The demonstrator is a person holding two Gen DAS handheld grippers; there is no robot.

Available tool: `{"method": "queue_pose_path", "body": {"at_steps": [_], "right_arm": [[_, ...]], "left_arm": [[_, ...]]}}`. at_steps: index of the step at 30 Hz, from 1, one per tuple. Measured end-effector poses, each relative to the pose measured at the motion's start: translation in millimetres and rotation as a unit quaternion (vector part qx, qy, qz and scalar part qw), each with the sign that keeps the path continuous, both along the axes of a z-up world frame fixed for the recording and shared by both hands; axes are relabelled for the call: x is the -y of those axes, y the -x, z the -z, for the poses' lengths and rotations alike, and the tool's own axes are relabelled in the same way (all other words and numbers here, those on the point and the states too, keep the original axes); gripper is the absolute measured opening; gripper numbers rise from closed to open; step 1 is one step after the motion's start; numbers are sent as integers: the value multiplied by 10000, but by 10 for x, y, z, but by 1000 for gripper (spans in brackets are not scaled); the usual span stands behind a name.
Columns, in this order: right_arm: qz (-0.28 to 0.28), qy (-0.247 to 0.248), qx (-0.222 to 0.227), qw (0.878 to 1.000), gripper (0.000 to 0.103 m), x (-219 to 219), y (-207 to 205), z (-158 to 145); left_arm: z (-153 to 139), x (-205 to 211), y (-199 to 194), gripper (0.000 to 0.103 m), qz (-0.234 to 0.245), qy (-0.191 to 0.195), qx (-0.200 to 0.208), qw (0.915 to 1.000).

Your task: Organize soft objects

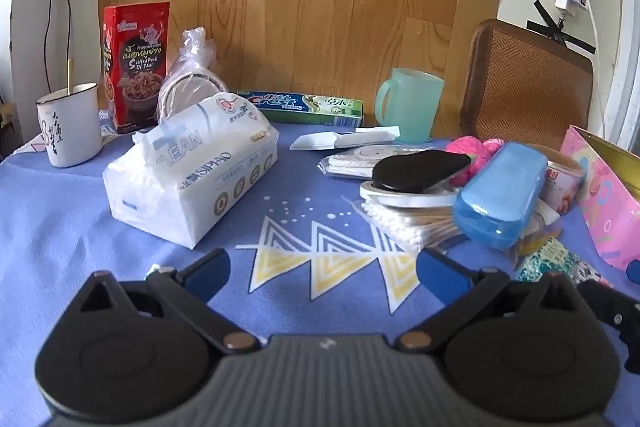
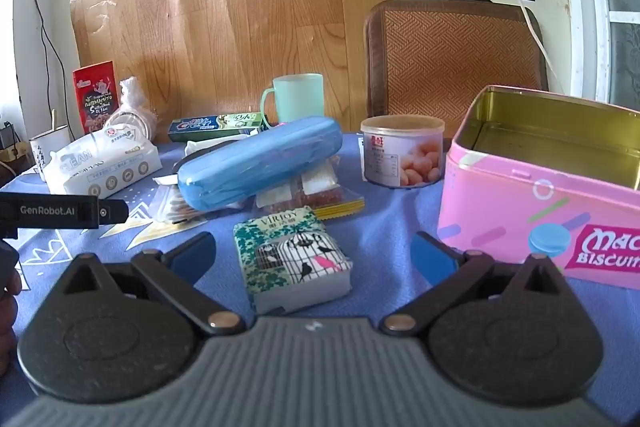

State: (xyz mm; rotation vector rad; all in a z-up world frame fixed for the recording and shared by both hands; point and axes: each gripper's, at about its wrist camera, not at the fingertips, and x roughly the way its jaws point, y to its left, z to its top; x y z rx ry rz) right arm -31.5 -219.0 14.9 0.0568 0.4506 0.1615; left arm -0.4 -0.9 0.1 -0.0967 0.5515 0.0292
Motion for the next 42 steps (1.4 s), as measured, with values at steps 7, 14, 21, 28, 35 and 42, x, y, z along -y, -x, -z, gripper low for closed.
{"method": "queue_pose_path", "body": {"at_steps": [7, 14, 21, 28, 35, 42], "right_arm": [[-2, -3, -7, 10000, 103, 1, -1, -3], [-3, -10, -14, 10000, 103, 4, -4, -5], [-15, -18, -9, 10000, 103, 0, 3, 2], [-18, -27, -16, 10000, 103, -8, 4, 8], [-77, -66, -46, 9999, 103, 3, -1, 3], [-87, -56, -106, 9999, 103, -8, -10, 0]], "left_arm": [[-11, 52, 42, 103, 137, -75, 44, 9999], [-26, 32, 20, 103, 208, 50, 49, 9998], [-9, 52, 5, 103, 193, -38, -53, 9998], [-1, 54, -4, 102, 243, 15, -63, 9997], [1, 70, -5, 100, 294, -19, -17, 9996], [-1, 51, -5, 100, 322, 24, -4, 9995]]}}
